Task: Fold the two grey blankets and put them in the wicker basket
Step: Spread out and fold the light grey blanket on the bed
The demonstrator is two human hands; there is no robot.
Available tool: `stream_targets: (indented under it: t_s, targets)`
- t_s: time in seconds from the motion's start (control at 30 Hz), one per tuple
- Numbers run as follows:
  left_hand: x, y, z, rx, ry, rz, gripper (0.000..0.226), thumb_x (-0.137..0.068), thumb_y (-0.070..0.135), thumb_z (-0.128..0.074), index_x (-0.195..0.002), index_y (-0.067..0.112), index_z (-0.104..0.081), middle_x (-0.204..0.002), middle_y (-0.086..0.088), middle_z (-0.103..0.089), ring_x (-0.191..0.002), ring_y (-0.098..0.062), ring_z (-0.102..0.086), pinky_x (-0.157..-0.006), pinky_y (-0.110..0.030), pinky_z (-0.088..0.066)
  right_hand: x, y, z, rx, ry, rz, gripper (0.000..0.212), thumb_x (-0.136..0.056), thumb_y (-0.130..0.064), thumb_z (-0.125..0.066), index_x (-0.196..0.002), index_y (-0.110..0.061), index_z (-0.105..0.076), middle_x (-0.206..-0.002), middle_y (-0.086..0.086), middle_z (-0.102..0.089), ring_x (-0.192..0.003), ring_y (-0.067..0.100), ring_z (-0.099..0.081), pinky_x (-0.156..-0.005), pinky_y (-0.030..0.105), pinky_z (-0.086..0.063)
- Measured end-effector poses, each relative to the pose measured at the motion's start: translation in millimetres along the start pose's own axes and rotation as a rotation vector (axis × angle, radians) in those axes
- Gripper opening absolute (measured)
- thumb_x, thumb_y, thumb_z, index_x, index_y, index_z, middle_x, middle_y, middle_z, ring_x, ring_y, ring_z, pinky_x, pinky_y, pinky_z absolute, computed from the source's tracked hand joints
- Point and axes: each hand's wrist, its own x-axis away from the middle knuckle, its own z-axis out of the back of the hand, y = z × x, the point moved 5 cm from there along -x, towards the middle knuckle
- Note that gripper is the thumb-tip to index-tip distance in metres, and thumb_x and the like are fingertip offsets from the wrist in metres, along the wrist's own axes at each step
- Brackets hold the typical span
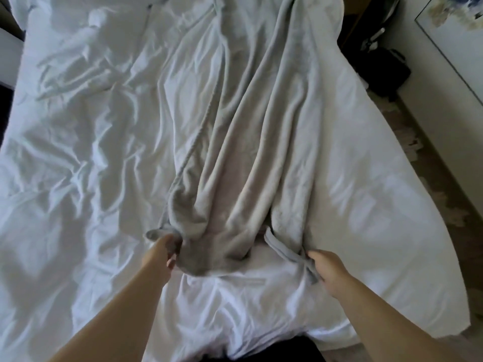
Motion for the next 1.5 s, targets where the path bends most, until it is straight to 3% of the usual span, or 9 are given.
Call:
stream_targets:
  t_s: [0.27, 0.37, 0.5, 0.7, 0.87, 1.03, 1.23, 1.37, 1.5]
  targets:
    - [174, 142, -66, 0.164, -0.186, -0.617, 0.020, -0.084, 0.026, -0.048, -0.066, 0.019, -0.054, -0.057, 0.004, -0.050, -0.055, -0.013, -0.044, -0.052, -0.027, -0.035, 133, -175, 115, 0.436, 0.572, 0.623, 0.036, -0.100, -0.021, -0.039, -0.109, -0.001, -0.067, -0.117, 0.023, -0.062, -0.108, 0.038, -0.057, -0.082, 0.036, -0.043]
    - [272, 178, -73, 0.333, -0.310, -0.715, 0.025, -0.085, 0.022, -0.048, -0.061, 0.019, -0.047, -0.043, 0.010, -0.047, -0.047, -0.010, -0.042, -0.048, -0.025, -0.036, 218, -223, 175, 0.274, 0.748, 0.824, 0.037, -0.100, -0.025, -0.038, -0.102, -0.001, -0.066, -0.105, 0.024, -0.063, -0.099, 0.039, -0.057, -0.071, 0.034, -0.035]
    - [371, 184, -56, 0.416, -0.374, -0.842, 0.014, -0.083, 0.026, -0.051, -0.077, 0.020, -0.061, -0.077, 0.005, -0.064, -0.074, -0.011, -0.058, -0.069, -0.026, -0.046, 300, -211, 218, -0.252, 0.707, 1.070, 0.033, -0.097, -0.028, -0.049, -0.103, 0.001, -0.063, -0.104, 0.016, -0.060, -0.095, 0.032, -0.057, -0.079, 0.038, -0.043]
    - [423, 124, -23, 0.231, -0.308, -1.040, 0.020, -0.094, 0.028, -0.049, -0.077, 0.029, -0.060, -0.062, 0.018, -0.066, -0.060, 0.006, -0.060, -0.048, -0.009, -0.042, 307, -121, 199, -0.231, 0.799, 0.881, 0.035, -0.100, -0.024, -0.044, -0.119, 0.001, -0.062, -0.115, 0.023, -0.062, -0.105, 0.038, -0.057, -0.076, 0.036, -0.039]
    - [426, 86, -16, 0.158, -0.300, -0.996, 0.017, -0.094, 0.032, -0.049, -0.084, 0.028, -0.063, -0.089, 0.002, -0.069, -0.086, -0.016, -0.064, -0.076, -0.034, -0.051, 307, -91, 191, -0.161, 0.709, 0.885, 0.033, -0.100, -0.024, -0.044, -0.102, 0.000, -0.067, -0.086, 0.013, -0.064, -0.086, 0.030, -0.056, -0.071, 0.035, -0.041]
    - [434, 61, -21, 0.086, -0.313, -1.008, 0.020, -0.093, 0.034, -0.052, -0.078, 0.023, -0.061, -0.072, 0.010, -0.064, -0.065, -0.001, -0.062, -0.055, -0.017, -0.046, 315, -72, 197, -0.203, 0.731, 0.937, 0.027, -0.099, -0.016, -0.046, -0.082, -0.007, -0.064, -0.062, -0.010, -0.048, -0.073, 0.021, -0.050, -0.068, 0.030, -0.038]
    - [433, 50, -32, -0.016, -0.342, -0.972, 0.023, -0.091, 0.035, -0.053, -0.079, 0.018, -0.063, -0.078, -0.002, -0.065, -0.073, -0.017, -0.061, -0.067, -0.034, -0.049, 311, -66, 202, -0.125, 0.646, 0.892, 0.033, -0.100, -0.019, -0.044, -0.070, -0.017, -0.059, -0.069, -0.004, -0.058, -0.083, 0.027, -0.061, -0.068, 0.031, -0.042]
    - [439, 47, -40, -0.045, -0.408, -0.976, 0.029, -0.093, 0.032, -0.052, -0.086, 0.006, -0.063, -0.081, -0.010, -0.064, -0.077, -0.025, -0.059, -0.073, -0.045, -0.050, 305, -63, 205, -0.517, 0.555, 0.822, 0.029, -0.095, -0.006, -0.047, -0.113, -0.013, -0.068, -0.110, -0.001, -0.064, -0.107, 0.021, -0.060, -0.096, 0.037, -0.049]
    - [447, 48, -45, -0.050, -0.475, -0.982, 0.033, -0.094, 0.031, -0.051, -0.094, -0.001, -0.061, -0.082, -0.010, -0.062, -0.075, -0.023, -0.057, -0.070, -0.039, -0.048, 296, -65, 203, -1.322, 0.128, 0.610, 0.018, -0.090, -0.013, -0.058, -0.104, -0.010, -0.069, -0.109, 0.004, -0.068, -0.096, 0.018, -0.067, -0.082, 0.029, -0.053]
